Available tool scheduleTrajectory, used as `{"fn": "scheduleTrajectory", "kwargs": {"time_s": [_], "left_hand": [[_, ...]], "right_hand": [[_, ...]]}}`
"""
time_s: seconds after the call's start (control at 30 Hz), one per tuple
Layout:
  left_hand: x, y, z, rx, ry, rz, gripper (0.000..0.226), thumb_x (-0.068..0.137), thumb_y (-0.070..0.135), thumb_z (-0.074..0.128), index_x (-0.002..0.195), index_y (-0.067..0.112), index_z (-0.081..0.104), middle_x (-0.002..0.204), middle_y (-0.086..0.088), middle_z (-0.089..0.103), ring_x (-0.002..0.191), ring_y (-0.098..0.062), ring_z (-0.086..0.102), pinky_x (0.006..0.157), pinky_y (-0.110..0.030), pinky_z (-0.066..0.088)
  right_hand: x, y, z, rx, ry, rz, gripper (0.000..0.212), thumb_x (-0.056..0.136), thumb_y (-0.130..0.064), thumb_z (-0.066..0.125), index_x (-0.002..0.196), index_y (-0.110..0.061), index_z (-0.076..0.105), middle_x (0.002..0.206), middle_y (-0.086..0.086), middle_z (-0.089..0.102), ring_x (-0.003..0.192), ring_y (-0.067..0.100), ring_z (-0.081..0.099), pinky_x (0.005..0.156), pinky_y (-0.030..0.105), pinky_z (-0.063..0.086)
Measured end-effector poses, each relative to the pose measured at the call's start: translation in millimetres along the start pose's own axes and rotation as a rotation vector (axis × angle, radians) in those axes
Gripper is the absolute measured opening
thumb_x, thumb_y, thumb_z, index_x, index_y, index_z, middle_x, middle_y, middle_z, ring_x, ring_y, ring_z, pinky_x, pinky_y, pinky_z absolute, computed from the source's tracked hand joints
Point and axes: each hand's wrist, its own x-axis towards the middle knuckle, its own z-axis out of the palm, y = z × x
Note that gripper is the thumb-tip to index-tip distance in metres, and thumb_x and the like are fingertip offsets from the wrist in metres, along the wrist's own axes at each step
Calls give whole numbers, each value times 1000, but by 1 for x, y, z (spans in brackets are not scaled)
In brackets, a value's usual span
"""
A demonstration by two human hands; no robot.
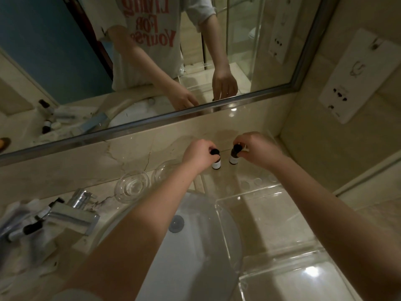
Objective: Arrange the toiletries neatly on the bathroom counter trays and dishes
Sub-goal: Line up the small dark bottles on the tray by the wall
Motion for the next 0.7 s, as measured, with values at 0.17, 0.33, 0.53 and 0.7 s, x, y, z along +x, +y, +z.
{"fn": "scheduleTrajectory", "kwargs": {"time_s": [0.17, 0.33, 0.53, 0.7], "left_hand": [[26, 19, -1, -1, 31, 13, 23, 83, 19, 65, 104, 12, 70, 102, -8, 69, 93, -24, 63, 74, -29, 49], [52, 50, 6, 43, -10, 57, 18, 85, 19, 58, 96, 8, 69, 97, -13, 68, 89, -28, 63, 69, -30, 46], [74, 81, 18, 175, -17, 158, 20, 89, 20, 52, 97, 8, 67, 100, -11, 64, 93, -26, 60, 66, -28, 40], [83, 94, 34, 182, -24, 191, 21, 91, 17, 51, 97, 6, 67, 101, -15, 64, 91, -27, 60, 65, -28, 37]], "right_hand": [[16, 38, -15, 162, 134, 162, 23, 80, -6, 67, 103, -10, 66, 102, 9, 65, 89, 22, 56, 73, 28, 40], [20, 63, -30, 282, 231, 241, 31, 79, 5, 62, 109, 0, 65, 109, 19, 65, 87, 18, 52, 75, 22, 36], [32, 82, -29, 272, 187, 288, 34, 81, 1, 62, 114, -5, 64, 114, 16, 66, 105, 32, 61, 90, 34, 47], [30, 87, -24, 298, 171, 273, 24, 84, 3, 57, 106, 1, 66, 109, 19, 67, 93, 26, 60, 69, 15, 35]]}}
